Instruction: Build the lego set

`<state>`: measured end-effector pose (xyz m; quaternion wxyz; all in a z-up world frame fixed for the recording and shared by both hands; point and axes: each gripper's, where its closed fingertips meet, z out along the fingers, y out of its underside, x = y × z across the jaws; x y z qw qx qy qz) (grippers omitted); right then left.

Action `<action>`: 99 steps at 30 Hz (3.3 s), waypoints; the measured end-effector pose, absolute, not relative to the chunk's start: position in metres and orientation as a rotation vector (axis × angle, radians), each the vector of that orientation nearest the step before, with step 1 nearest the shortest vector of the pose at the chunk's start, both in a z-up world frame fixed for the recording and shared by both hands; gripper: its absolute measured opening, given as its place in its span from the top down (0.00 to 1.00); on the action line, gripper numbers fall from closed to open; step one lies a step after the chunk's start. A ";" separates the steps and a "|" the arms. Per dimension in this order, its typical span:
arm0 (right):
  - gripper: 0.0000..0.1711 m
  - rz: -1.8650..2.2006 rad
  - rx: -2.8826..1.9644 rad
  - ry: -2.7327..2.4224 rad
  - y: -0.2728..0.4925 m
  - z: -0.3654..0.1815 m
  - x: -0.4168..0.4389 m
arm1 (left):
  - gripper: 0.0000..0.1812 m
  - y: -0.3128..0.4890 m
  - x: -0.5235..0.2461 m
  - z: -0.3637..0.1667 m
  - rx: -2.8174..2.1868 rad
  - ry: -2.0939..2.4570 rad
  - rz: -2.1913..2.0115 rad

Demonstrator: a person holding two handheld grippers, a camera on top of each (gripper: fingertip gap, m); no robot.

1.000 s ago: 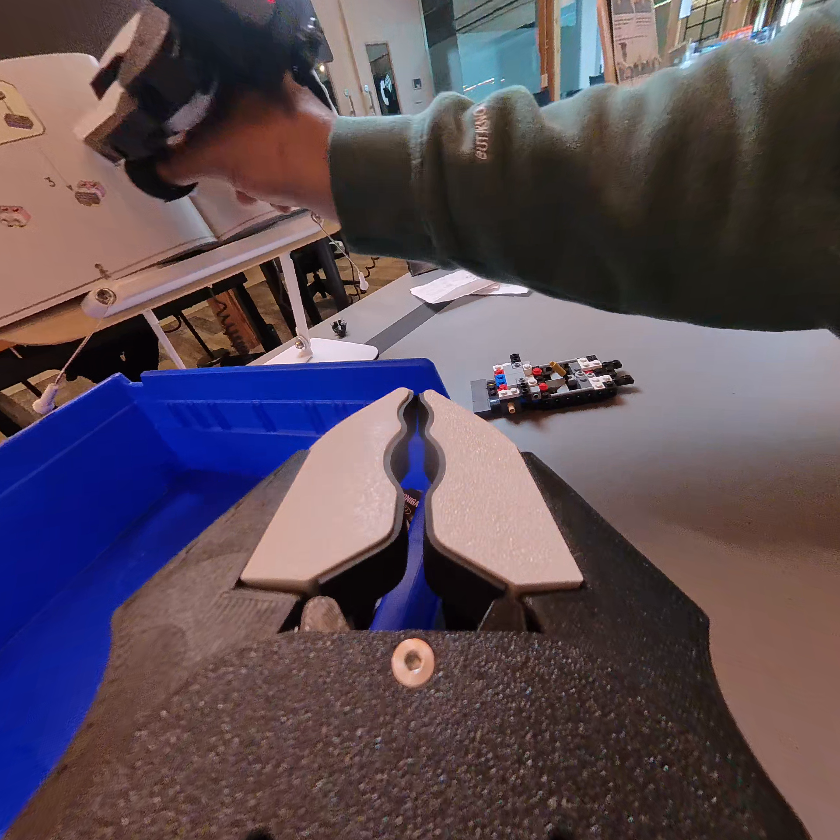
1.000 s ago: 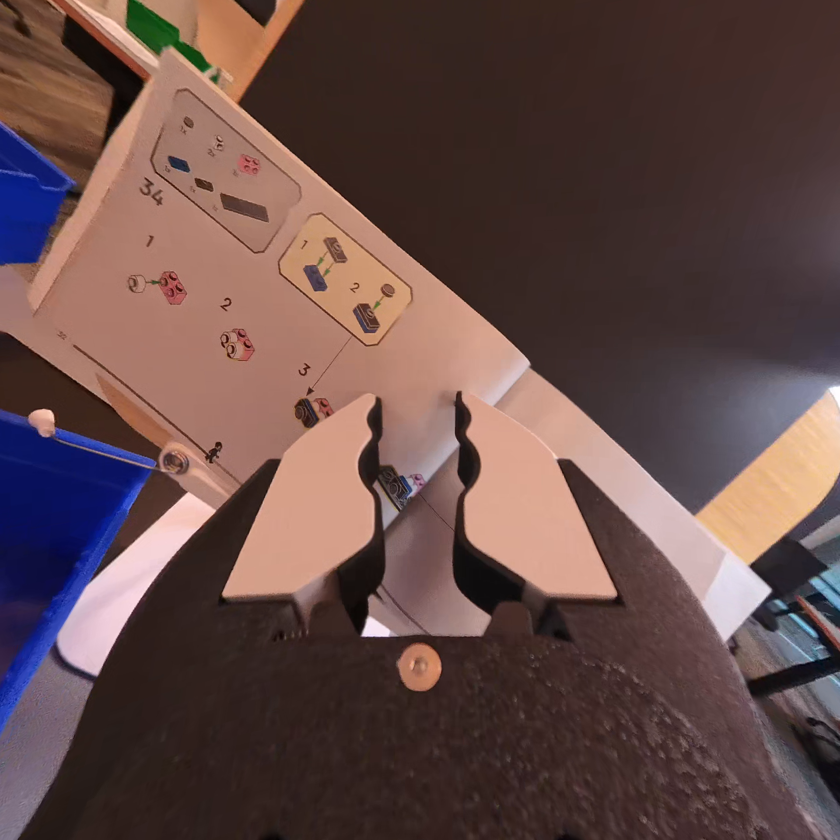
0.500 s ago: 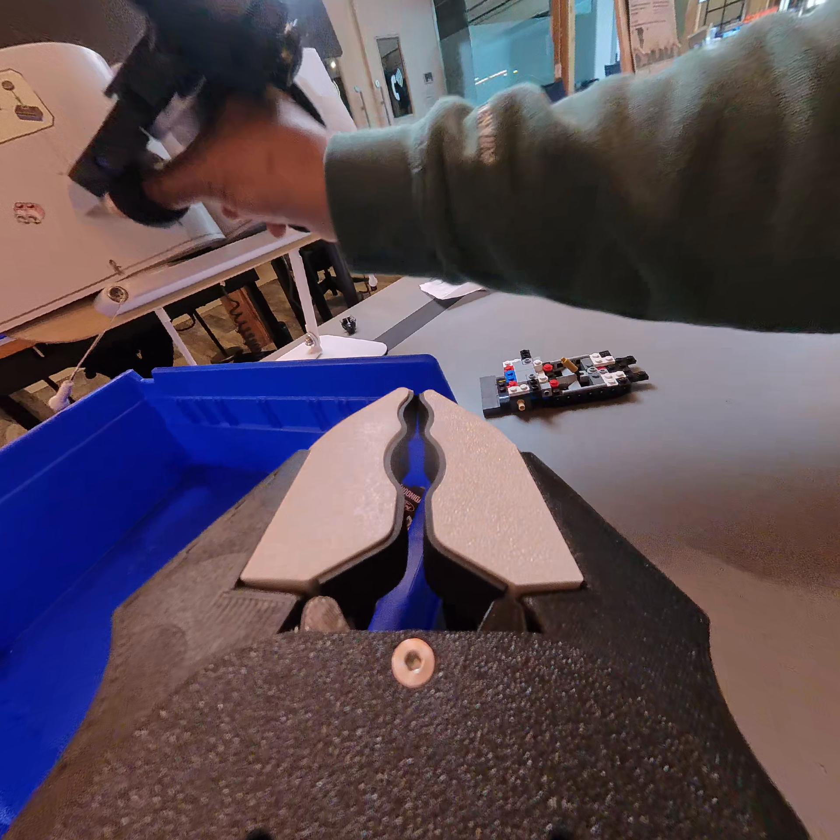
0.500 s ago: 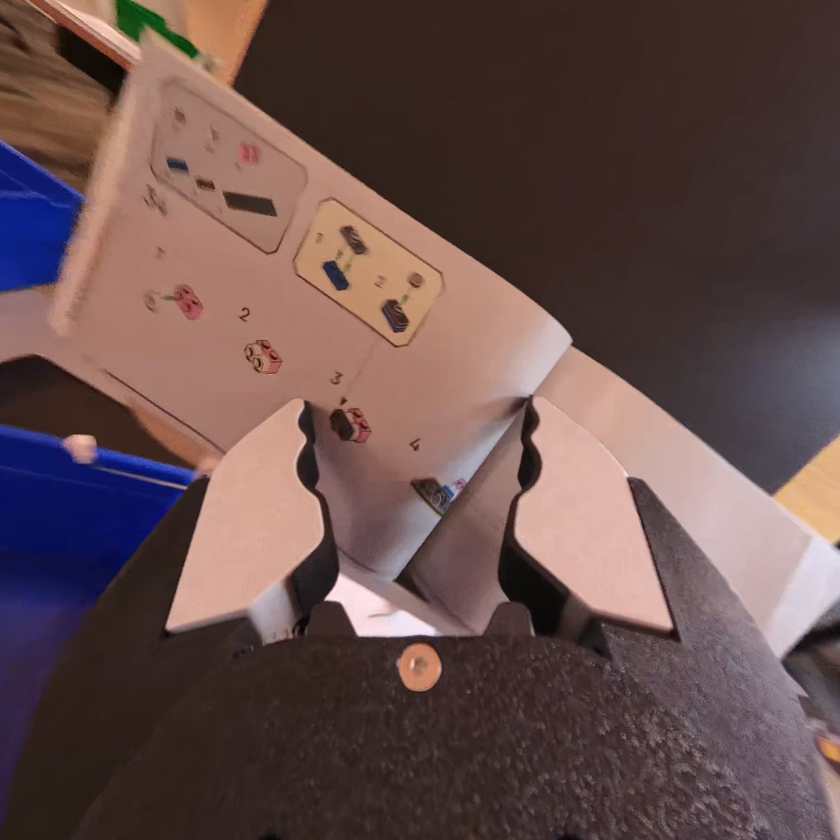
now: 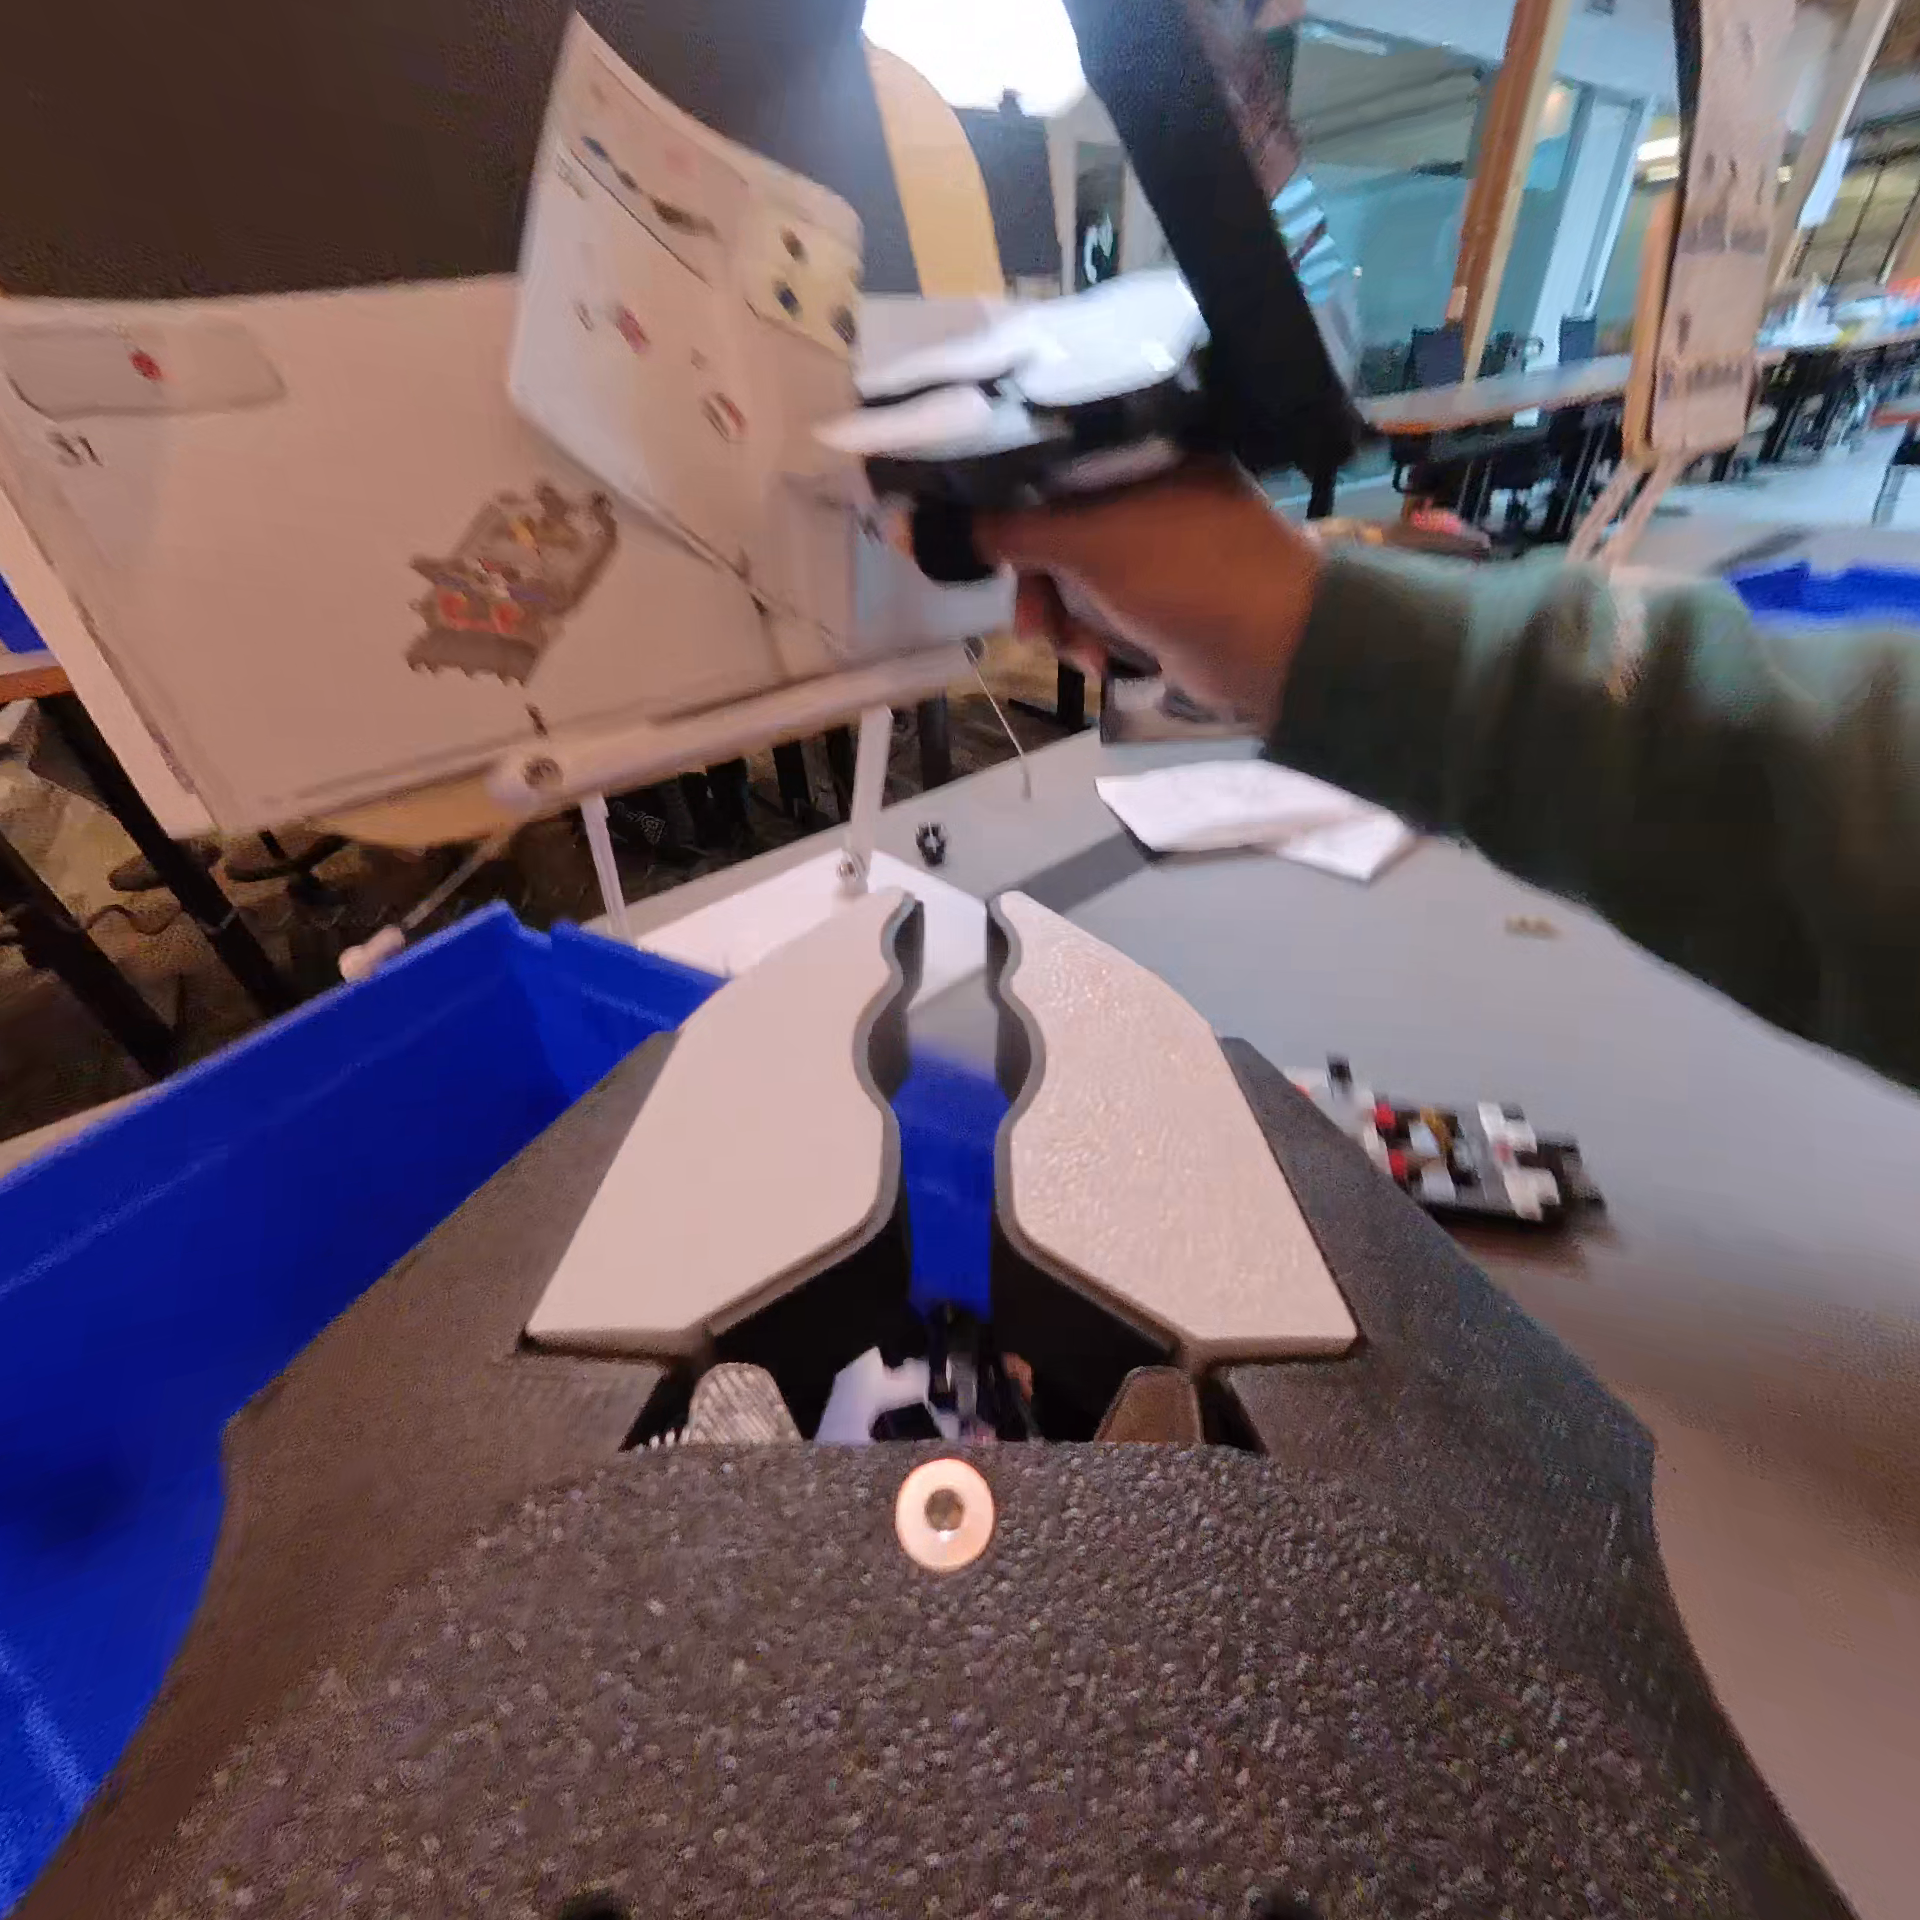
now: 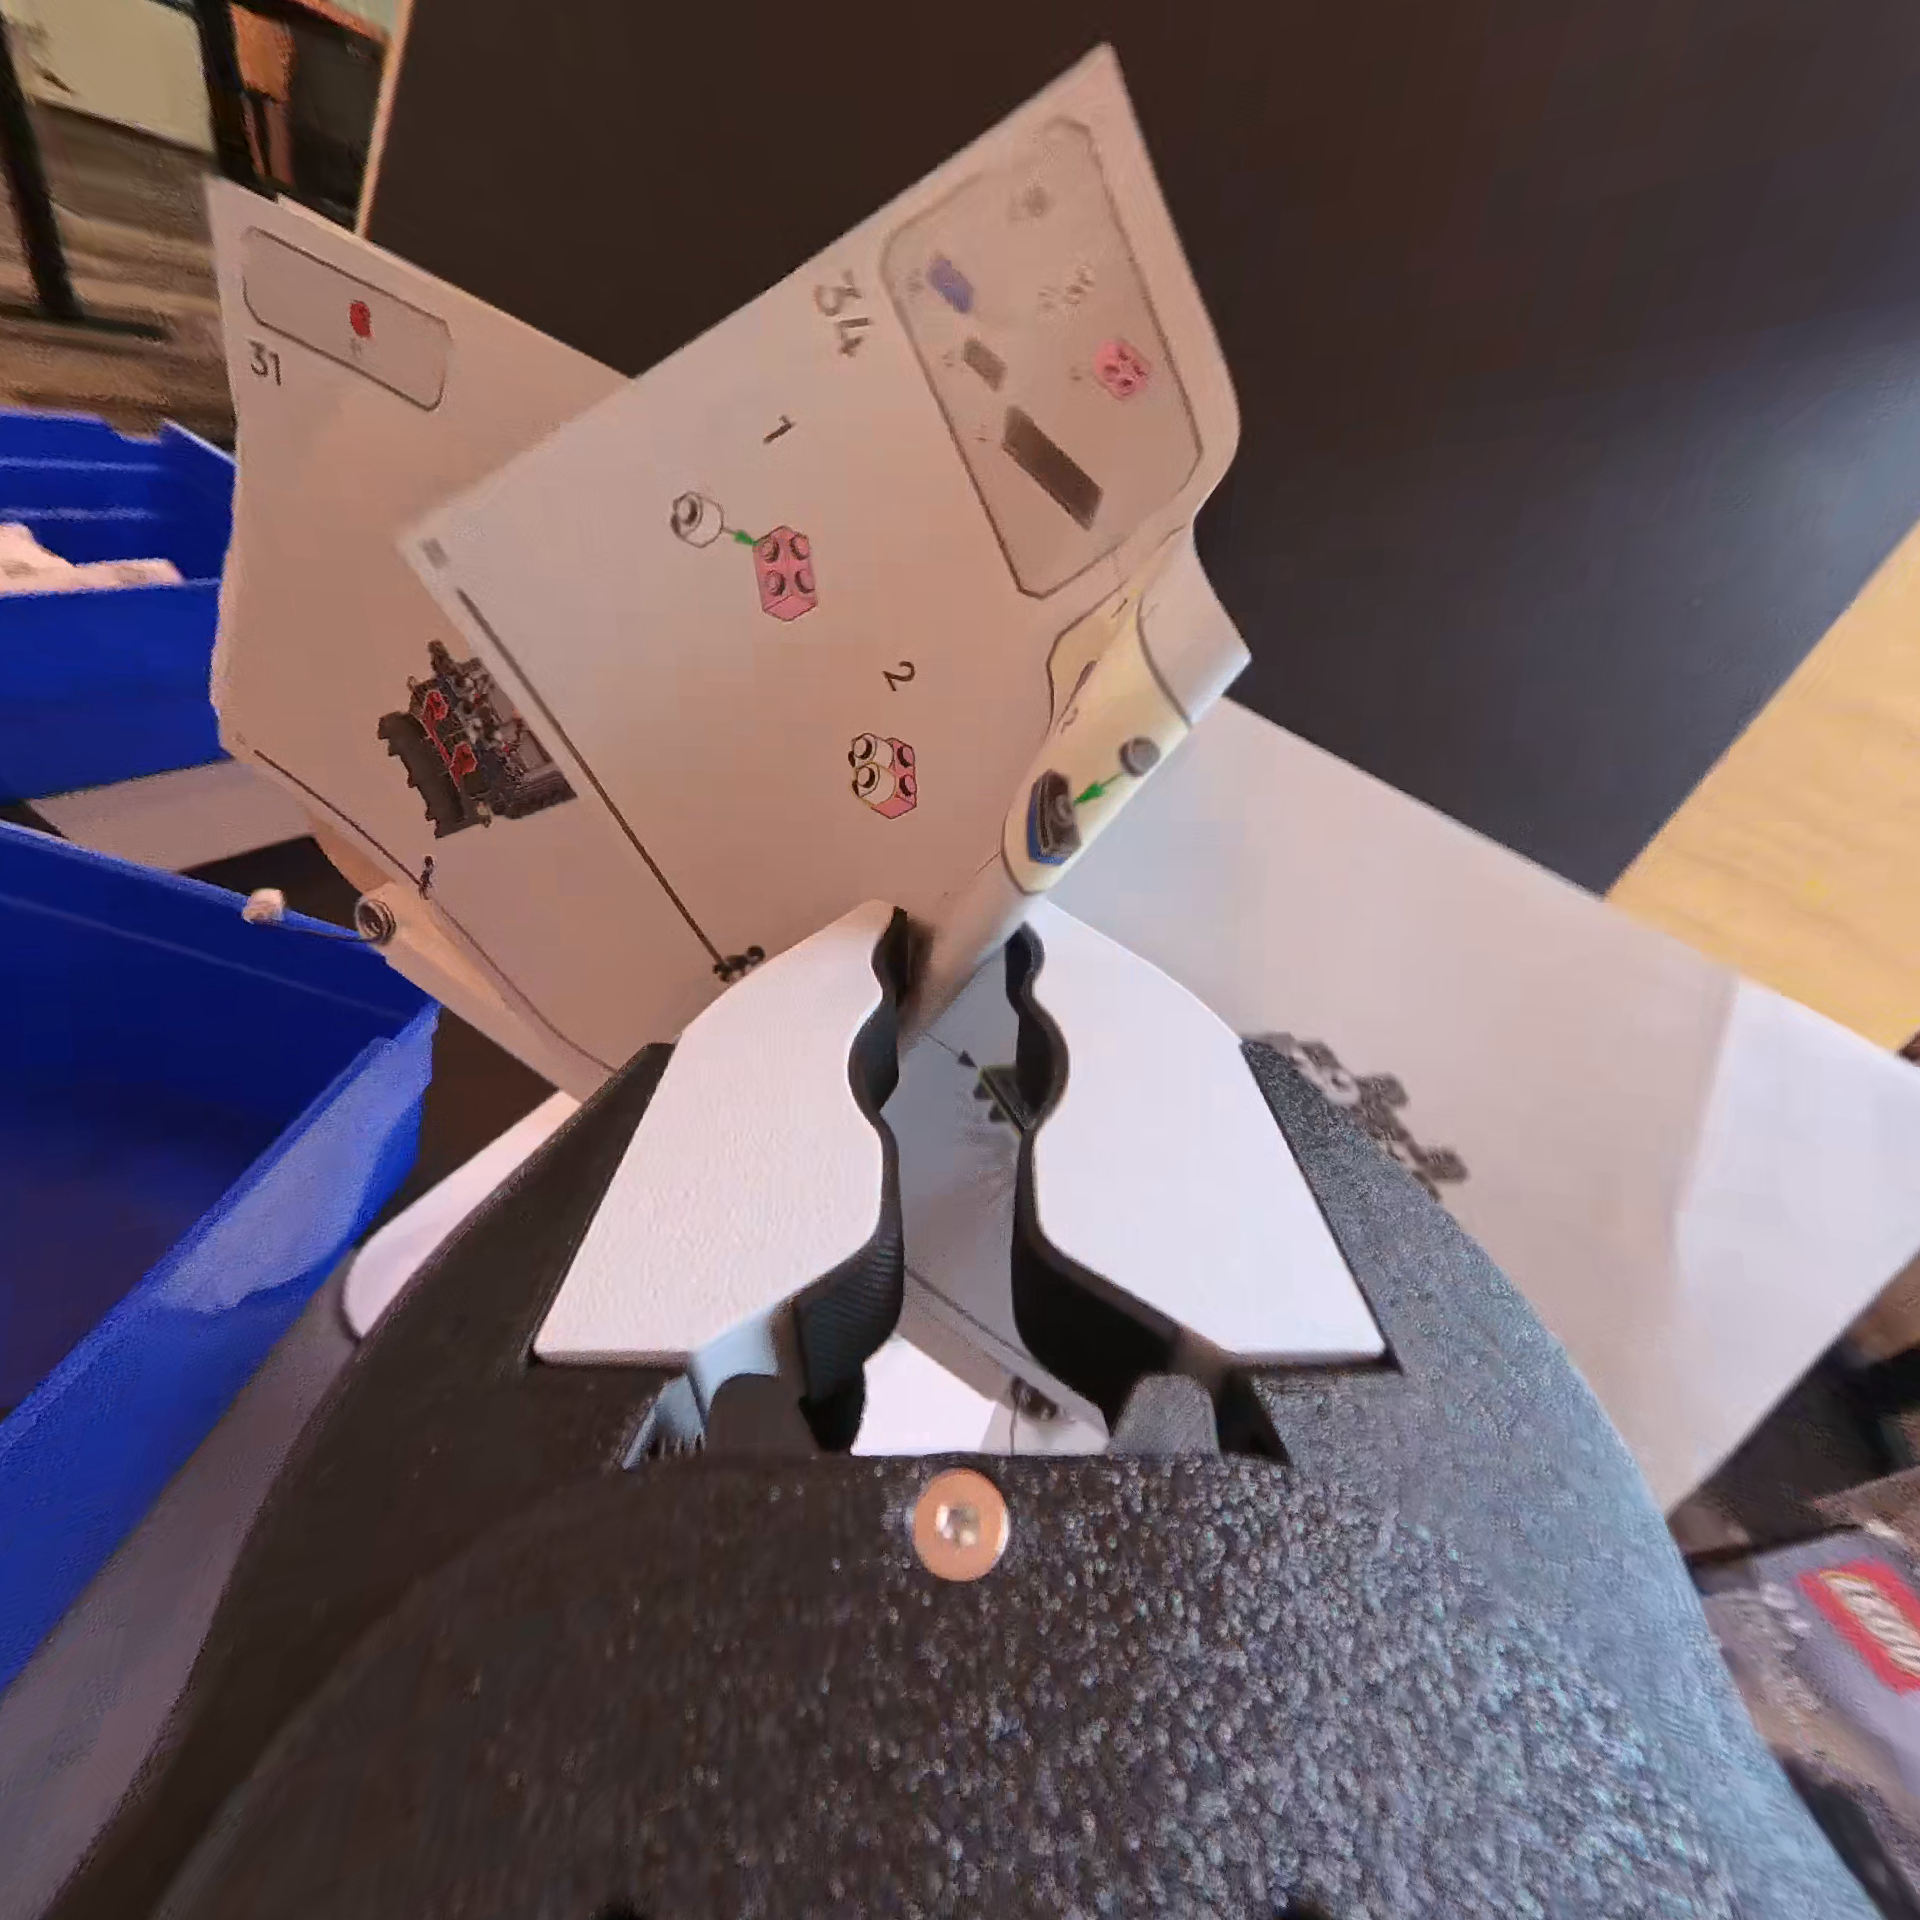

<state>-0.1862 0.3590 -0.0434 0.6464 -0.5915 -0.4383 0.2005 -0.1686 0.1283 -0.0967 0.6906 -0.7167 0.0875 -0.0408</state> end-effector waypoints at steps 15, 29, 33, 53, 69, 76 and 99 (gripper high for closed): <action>0.89 0.631 -1.458 -0.955 0.382 -0.053 -0.133 | 1.00 0.326 -0.177 -0.042 -1.687 0.271 -0.149; 1.00 0.784 -1.629 -0.852 0.374 -0.032 -0.077 | 0.82 0.338 -0.091 -0.078 -1.701 0.537 -0.045; 1.00 0.691 -1.606 -0.857 0.410 -0.041 -0.074 | 0.89 0.325 -0.167 -0.076 -1.737 0.321 0.040; 0.99 0.526 -1.242 -0.995 0.339 -0.017 -0.098 | 1.00 0.319 -0.268 -0.091 -1.763 0.295 0.329; 1.00 0.405 -1.493 -1.045 0.386 -0.108 -0.120 | 1.00 0.306 -0.295 -0.088 -1.760 0.320 0.464; 0.94 0.551 -1.455 -0.992 0.354 -0.088 -0.096 | 0.94 0.289 -0.280 -0.069 -1.748 0.247 0.383; 1.00 0.579 -1.572 -1.213 0.211 -0.161 0.015 | 1.00 0.087 -0.101 -0.124 -1.610 0.256 -0.167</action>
